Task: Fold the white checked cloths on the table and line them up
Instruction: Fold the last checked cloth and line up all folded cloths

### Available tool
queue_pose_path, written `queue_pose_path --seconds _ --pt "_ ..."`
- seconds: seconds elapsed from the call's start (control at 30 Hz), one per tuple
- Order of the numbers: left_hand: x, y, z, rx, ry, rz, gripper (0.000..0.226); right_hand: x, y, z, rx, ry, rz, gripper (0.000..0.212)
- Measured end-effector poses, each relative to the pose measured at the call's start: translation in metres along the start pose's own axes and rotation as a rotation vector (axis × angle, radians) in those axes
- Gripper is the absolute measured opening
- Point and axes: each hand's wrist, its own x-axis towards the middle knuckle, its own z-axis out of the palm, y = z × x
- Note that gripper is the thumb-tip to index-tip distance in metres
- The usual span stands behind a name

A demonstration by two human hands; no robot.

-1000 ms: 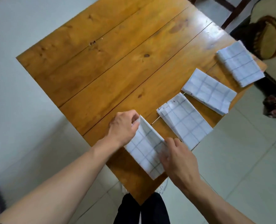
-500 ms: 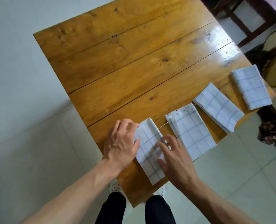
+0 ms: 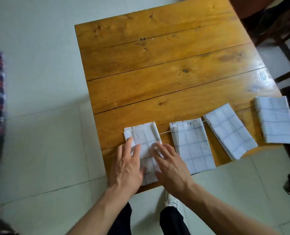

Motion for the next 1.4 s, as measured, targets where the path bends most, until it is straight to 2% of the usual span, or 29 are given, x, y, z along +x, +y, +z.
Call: queue_pose_path --seconds 0.27,0.4,0.57,0.7,0.87,1.03,1.4 --pt "0.003 0.022 0.024 -0.069 0.073 -0.031 0.073 -0.014 0.017 0.004 0.032 0.070 -0.036 0.070" --pt "-0.001 0.021 0.028 -0.060 0.089 -0.084 0.073 -0.014 0.023 -0.001 0.043 0.090 -0.107 0.060" --pt "-0.008 0.024 0.032 -0.052 0.191 0.050 0.068 -0.026 0.056 -0.020 0.092 0.166 -0.060 0.062" --pt "-0.001 0.034 0.033 -0.097 0.151 0.144 0.079 -0.042 0.098 -0.030 -0.024 0.092 0.004 0.082" --pt "-0.010 0.029 0.039 0.123 0.049 0.227 0.100 -0.051 0.123 -0.035 -0.088 -0.001 0.015 0.092" --pt "-0.016 0.024 0.058 0.251 0.019 0.262 0.096 -0.045 0.126 -0.031 -0.105 -0.083 -0.028 0.090" --pt "-0.006 0.031 0.069 0.199 0.042 0.150 0.086 -0.025 0.136 -0.034 -0.054 -0.139 -0.130 0.088"
